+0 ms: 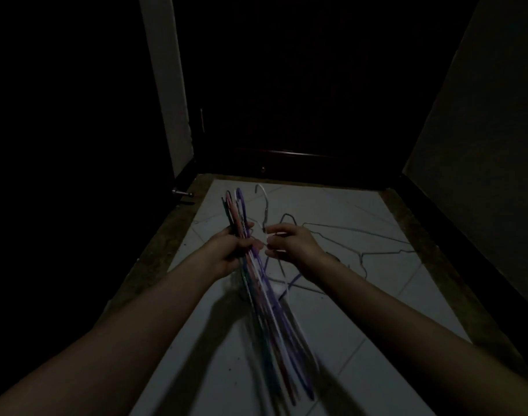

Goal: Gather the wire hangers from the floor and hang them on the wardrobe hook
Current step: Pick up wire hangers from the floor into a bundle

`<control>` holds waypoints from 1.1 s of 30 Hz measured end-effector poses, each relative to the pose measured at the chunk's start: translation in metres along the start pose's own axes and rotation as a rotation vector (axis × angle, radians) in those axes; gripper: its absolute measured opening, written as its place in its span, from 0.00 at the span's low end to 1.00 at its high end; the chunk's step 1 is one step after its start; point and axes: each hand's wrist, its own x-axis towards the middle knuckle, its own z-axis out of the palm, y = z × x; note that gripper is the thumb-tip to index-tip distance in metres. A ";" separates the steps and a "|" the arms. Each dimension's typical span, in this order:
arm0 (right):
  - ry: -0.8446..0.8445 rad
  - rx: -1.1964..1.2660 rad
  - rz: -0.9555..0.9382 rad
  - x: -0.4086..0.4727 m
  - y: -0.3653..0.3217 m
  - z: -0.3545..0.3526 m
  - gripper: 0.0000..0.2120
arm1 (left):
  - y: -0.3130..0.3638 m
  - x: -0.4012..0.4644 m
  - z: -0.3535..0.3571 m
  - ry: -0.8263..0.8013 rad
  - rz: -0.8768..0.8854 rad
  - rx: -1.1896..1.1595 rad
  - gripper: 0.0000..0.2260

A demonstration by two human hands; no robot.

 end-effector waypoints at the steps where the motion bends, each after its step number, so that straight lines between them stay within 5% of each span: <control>1: 0.000 -0.001 -0.006 0.000 0.000 0.006 0.13 | 0.000 0.000 0.000 -0.006 -0.006 -0.021 0.14; 12: -0.071 -0.023 0.004 0.014 0.022 0.008 0.06 | -0.013 0.015 -0.017 0.125 -0.001 -0.041 0.15; 21: 0.216 -0.123 0.256 0.049 0.138 -0.017 0.03 | -0.028 0.048 -0.043 0.232 0.103 0.041 0.13; 27: 0.383 -0.147 0.323 0.067 0.194 -0.007 0.07 | -0.030 0.063 -0.056 0.220 0.116 0.021 0.13; 33: 0.430 -0.554 0.416 0.089 0.217 0.009 0.20 | -0.041 0.076 -0.072 0.235 0.085 0.056 0.17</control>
